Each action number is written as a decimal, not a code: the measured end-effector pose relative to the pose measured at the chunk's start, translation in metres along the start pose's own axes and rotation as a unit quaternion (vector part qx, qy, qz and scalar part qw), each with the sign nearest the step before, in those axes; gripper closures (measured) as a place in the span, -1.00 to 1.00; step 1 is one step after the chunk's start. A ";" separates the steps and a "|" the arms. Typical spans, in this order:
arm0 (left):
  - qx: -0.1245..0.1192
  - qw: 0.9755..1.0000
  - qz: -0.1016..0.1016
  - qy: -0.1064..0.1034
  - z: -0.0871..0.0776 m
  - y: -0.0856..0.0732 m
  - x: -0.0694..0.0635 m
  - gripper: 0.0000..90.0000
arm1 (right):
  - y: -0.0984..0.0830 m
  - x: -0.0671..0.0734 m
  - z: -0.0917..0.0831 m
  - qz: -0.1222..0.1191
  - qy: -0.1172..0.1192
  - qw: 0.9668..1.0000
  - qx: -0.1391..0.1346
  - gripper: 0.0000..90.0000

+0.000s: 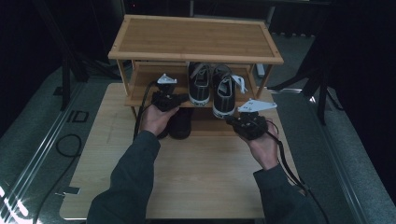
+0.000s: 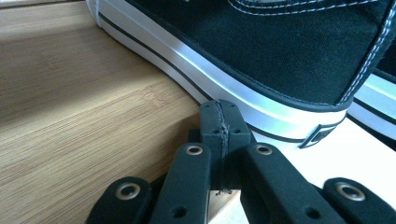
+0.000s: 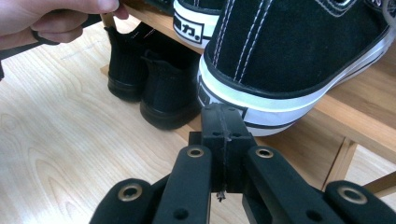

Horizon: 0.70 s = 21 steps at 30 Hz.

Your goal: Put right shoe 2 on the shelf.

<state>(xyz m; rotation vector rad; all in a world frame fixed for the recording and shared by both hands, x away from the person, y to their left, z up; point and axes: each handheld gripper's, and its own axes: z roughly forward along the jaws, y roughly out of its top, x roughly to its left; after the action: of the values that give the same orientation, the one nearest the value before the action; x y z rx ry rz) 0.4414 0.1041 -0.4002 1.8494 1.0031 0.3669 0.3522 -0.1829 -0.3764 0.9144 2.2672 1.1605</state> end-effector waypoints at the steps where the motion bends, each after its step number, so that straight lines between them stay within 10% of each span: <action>1: 0.000 1.000 0.000 0.000 0.000 0.000 0.000 1.00 | 0.001 0.000 0.000 0.000 -0.001 1.000 0.000 1.00; 21: -0.002 1.000 0.001 0.001 0.000 -0.001 0.000 1.00 | 0.011 0.001 0.010 0.000 -0.022 1.000 -0.016 1.00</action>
<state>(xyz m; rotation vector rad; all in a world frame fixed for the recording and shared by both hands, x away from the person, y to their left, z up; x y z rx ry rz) 0.4408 0.1040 -0.4007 1.8459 1.0014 0.3720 0.3612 -0.1720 -0.3731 0.9199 2.2064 1.1625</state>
